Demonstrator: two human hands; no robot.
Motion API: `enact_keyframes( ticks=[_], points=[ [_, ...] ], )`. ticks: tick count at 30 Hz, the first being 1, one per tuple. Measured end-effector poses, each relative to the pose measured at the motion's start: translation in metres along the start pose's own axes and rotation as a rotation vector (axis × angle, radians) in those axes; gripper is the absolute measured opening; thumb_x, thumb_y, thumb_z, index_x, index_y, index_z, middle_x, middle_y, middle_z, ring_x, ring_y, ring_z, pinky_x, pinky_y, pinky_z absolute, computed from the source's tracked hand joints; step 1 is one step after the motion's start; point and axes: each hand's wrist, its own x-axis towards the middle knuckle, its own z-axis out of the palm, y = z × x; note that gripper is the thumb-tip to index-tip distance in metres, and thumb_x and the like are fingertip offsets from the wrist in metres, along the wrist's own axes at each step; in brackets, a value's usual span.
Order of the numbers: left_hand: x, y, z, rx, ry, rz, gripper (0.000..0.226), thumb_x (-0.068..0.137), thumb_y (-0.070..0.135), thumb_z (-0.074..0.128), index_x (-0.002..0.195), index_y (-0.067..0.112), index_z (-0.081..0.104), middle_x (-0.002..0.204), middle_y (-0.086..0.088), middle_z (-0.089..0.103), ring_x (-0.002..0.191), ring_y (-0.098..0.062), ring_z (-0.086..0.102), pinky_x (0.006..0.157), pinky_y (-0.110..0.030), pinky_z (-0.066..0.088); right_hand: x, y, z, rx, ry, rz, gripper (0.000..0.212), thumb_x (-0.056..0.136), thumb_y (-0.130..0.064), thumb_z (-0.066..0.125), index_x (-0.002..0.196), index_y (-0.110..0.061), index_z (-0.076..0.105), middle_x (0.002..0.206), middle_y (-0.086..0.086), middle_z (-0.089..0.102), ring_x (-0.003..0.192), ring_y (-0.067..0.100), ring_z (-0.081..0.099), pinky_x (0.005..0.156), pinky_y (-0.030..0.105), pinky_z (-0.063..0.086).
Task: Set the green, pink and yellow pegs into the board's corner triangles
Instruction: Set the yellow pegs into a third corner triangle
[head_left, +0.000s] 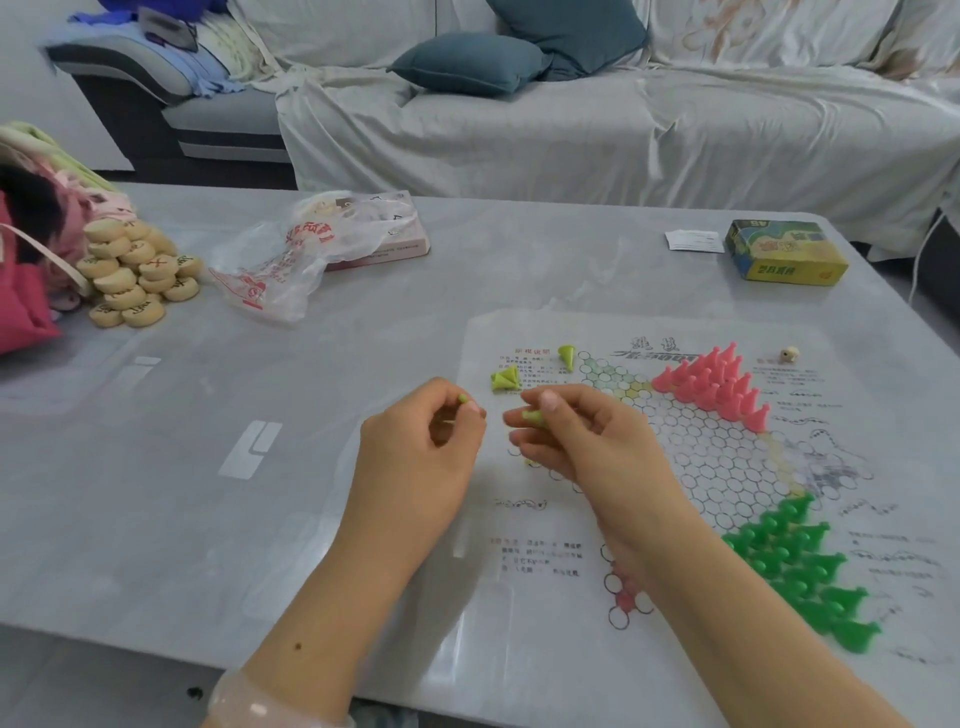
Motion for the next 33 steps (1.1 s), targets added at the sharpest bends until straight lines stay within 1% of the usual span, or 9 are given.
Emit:
enact_keyframes(
  ticks=[3,5,9,13,18,23,26,30,33],
  points=[
    [-0.004,0.006,0.003,-0.233,-0.161,-0.229,0.026,0.089,0.012,0.046,0.066,0.013,0.059,0.078,-0.001,0.072,0.069,-0.017,0.068,0.076,-0.036,0.056,0.001,0.001,-0.006,-0.152,0.138,-0.035,0.014,0.088,-0.025,0.055,0.084,-0.014,0.063,0.069,-0.001,0.069,0.049,0.002,0.053,0.049,0.012,0.045],
    [-0.009,0.014,0.006,-0.360,-0.272,-0.322,0.026,0.092,0.010,0.043,0.070,0.008,0.057,0.084,-0.009,0.073,0.072,-0.019,0.070,0.076,-0.031,0.058,0.000,0.001,-0.007,-0.207,0.136,-0.079,0.014,0.087,-0.028,0.056,0.084,-0.015,0.061,0.075,-0.003,0.071,0.050,-0.004,0.053,0.050,0.010,0.044],
    [-0.007,0.022,0.004,-0.572,-0.334,-0.370,0.027,0.093,0.008,0.039,0.072,0.006,0.056,0.092,-0.020,0.071,0.087,-0.027,0.070,0.080,-0.031,0.057,-0.003,0.002,-0.006,-0.337,0.056,-0.189,0.006,0.085,-0.024,0.059,0.084,-0.019,0.063,0.078,-0.005,0.071,0.063,-0.005,0.060,0.053,0.006,0.041],
    [-0.004,0.023,0.006,-0.619,-0.310,-0.361,0.027,0.092,0.008,0.039,0.069,0.007,0.053,0.085,-0.021,0.068,0.085,-0.029,0.069,0.080,-0.031,0.057,-0.002,0.002,-0.011,-0.582,0.003,-0.285,0.011,0.086,-0.024,0.058,0.082,-0.034,0.059,0.071,-0.014,0.066,0.061,-0.008,0.057,0.056,0.007,0.041],
    [-0.002,0.020,0.013,-0.342,-0.235,-0.195,0.027,0.091,0.006,0.041,0.069,0.008,0.057,0.080,-0.002,0.070,0.077,-0.016,0.069,0.076,-0.023,0.056,-0.001,0.005,-0.021,-0.797,-0.083,-0.299,0.004,0.089,-0.021,0.054,0.089,-0.025,0.052,0.071,-0.003,0.067,0.065,-0.005,0.059,0.059,0.008,0.043],
    [0.003,0.011,0.016,0.044,-0.221,-0.002,0.021,0.091,0.006,0.038,0.079,0.018,0.051,0.065,0.002,0.059,0.056,-0.011,0.056,0.056,-0.021,0.044,0.005,0.004,-0.033,-0.776,0.213,-0.307,0.013,0.086,-0.026,0.057,0.097,-0.024,0.064,0.088,-0.010,0.058,0.075,-0.001,0.052,0.064,0.008,0.038],
    [0.003,0.004,0.027,0.456,-0.277,0.187,0.015,0.095,0.017,0.032,0.099,0.015,0.046,0.074,0.005,0.047,0.070,-0.015,0.047,0.059,-0.028,0.034,0.007,0.002,-0.041,-0.575,0.312,-0.233,0.013,0.087,-0.023,0.056,0.096,-0.024,0.065,0.084,-0.009,0.063,0.078,0.007,0.057,0.071,0.017,0.044],
    [0.003,-0.002,0.042,0.692,-0.320,0.286,0.027,0.095,0.032,0.038,0.120,0.021,0.039,0.105,0.002,0.053,0.096,-0.019,0.051,0.072,-0.031,0.039,0.006,0.002,-0.038,-0.508,0.292,-0.212,0.011,0.087,-0.022,0.056,0.094,-0.028,0.061,0.086,-0.004,0.066,0.080,0.013,0.062,0.077,0.029,0.052],
    [0.004,-0.007,0.048,0.799,-0.301,0.326,0.032,0.094,0.027,0.041,0.126,0.028,0.041,0.107,0.001,0.054,0.098,-0.020,0.053,0.067,-0.029,0.038,0.007,0.001,-0.038,-0.508,0.290,-0.227,0.008,0.088,-0.022,0.054,0.094,-0.026,0.058,0.085,-0.003,0.067,0.075,0.012,0.063,0.071,0.026,0.053]
  ],
)
